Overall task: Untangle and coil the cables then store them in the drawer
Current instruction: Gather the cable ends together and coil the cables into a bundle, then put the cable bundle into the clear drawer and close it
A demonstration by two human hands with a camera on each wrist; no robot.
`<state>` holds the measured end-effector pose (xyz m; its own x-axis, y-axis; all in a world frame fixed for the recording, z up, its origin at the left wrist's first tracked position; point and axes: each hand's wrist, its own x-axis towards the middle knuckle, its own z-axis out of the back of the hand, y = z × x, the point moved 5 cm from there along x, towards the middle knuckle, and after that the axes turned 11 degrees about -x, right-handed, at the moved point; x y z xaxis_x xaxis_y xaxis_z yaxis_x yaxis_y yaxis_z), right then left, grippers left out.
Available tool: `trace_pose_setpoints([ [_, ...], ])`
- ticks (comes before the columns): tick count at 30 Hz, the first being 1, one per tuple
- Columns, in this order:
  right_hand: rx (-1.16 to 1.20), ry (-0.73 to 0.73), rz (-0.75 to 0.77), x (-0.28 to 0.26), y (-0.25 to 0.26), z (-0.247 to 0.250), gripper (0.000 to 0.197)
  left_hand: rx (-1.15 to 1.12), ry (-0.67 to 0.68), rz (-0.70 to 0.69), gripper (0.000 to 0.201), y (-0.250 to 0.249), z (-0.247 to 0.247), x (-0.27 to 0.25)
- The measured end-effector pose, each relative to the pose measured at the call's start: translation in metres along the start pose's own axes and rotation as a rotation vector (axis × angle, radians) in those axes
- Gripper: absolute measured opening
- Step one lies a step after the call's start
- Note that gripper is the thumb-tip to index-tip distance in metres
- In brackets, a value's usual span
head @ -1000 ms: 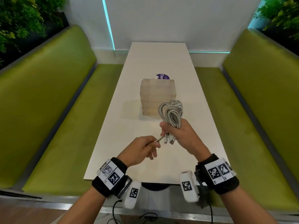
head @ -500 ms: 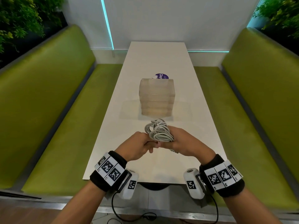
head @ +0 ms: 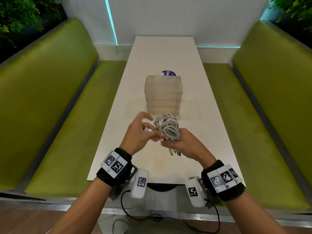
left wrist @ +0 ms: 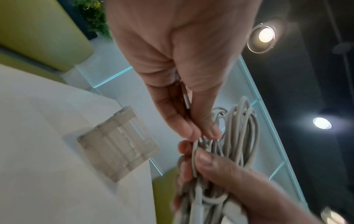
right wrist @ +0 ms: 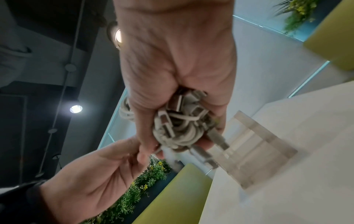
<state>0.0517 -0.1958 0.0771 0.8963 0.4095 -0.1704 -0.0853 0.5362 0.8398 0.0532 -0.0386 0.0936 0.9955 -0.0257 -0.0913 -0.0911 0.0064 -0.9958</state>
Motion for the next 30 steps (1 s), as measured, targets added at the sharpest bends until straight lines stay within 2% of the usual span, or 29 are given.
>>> trace_pose_setpoints([
  [6, 0.234, -0.115, 0.002, -0.001, -0.004, -0.009, 0.009, -0.243, -0.137, -0.033, 0.088, 0.003, 0.002, -0.002],
  [9, 0.309, -0.111, 0.007, -0.002, -0.004, -0.014, 0.007, -0.310, -0.018, 0.059, 0.108, 0.009, -0.006, -0.004],
  [11, 0.282, -0.005, 0.045, -0.003, 0.004, -0.023, 0.013, -0.333, 0.086, 0.088, 0.110, 0.008, -0.017, -0.008],
  [14, 0.271, 0.155, 0.095, -0.006, 0.015, -0.033, 0.011, -0.382, 0.143, 0.062, 0.099, 0.004, -0.024, -0.014],
  [17, 0.244, 0.204, 0.112, -0.007, 0.021, -0.029, 0.008, -0.408, 0.187, -0.001, 0.083, -0.004, -0.030, -0.019],
  [20, 0.185, 0.190, 0.122, -0.004, 0.028, -0.029, 0.014, -0.374, 0.095, -0.093, 0.058, -0.010, -0.031, -0.017],
  [22, 0.163, 0.182, 0.129, -0.003, 0.029, -0.031, 0.010, -0.374, 0.024, -0.122, 0.040, -0.013, -0.029, -0.013],
  [25, 0.314, 0.268, 0.132, -0.002, 0.020, -0.034, 0.011, -0.381, 0.034, -0.118, 0.033, -0.012, -0.024, -0.006],
  [27, 0.412, 0.343, 0.113, 0.000, 0.009, -0.037, 0.031, -0.395, 0.045, -0.108, 0.031, -0.010, -0.021, -0.003],
  [28, 0.417, 0.353, 0.113, 0.002, 0.007, -0.039, 0.034, -0.397, 0.049, -0.103, 0.028, -0.008, -0.020, -0.002],
  [30, 0.372, 0.341, 0.127, 0.006, 0.006, -0.043, 0.025, -0.397, 0.046, -0.088, 0.023, -0.003, -0.020, 0.000],
])
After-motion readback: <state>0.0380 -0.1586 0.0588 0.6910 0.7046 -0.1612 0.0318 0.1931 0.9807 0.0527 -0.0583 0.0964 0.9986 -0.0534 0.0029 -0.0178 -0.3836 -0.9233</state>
